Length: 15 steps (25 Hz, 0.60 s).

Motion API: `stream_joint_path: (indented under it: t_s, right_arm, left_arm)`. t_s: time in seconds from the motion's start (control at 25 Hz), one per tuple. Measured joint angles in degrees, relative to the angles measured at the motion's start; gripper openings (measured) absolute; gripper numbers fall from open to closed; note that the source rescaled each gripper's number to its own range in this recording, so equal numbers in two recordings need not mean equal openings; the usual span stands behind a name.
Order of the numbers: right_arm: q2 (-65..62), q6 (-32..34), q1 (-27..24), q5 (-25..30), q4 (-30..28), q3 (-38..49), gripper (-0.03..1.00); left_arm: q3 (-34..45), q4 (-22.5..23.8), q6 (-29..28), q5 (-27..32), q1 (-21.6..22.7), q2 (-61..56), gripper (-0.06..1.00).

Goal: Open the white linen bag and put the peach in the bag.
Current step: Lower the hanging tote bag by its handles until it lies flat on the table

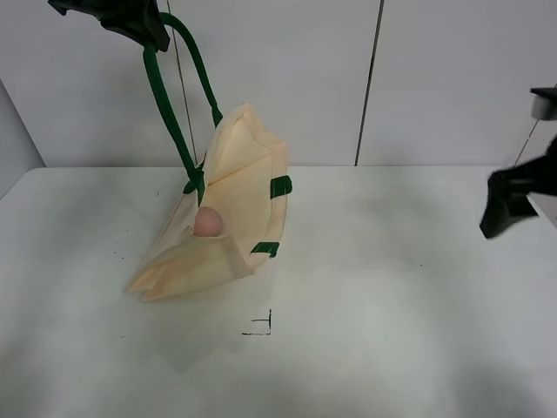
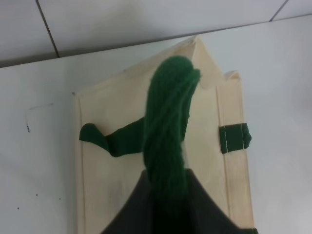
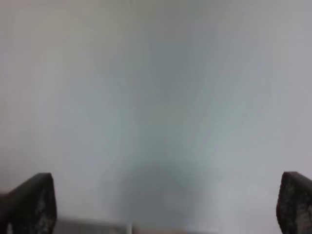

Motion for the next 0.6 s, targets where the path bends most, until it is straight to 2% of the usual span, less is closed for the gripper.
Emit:
stream_joint_path:
  t_s: [0.12,0.32,0.44,0.6]
  right_arm:
    - [-12.88,0.41,0.0,-1.3,0.0,11.9,1.0]
    - [-36.52,0.8,0.0,-7.62,0.0,27.68,1.0]
    - [-49.8,0.8,0.0,-10.04,0.0,32.82,1.0]
    - [-63.06,0.91,0.0,-10.33,-0.14,33.84,1.0]
  left_arm:
    - [0.0,0.0,0.0,0.0,0.0,0.0,0.0]
    - [0.0,0.0,0.0,0.0,0.0,0.0,0.0]
    - [0.0,0.0,0.0,0.0,0.0,0.0,0.0]
    - [0.0,0.0,0.05,0.0,0.0,0.0,0.0]
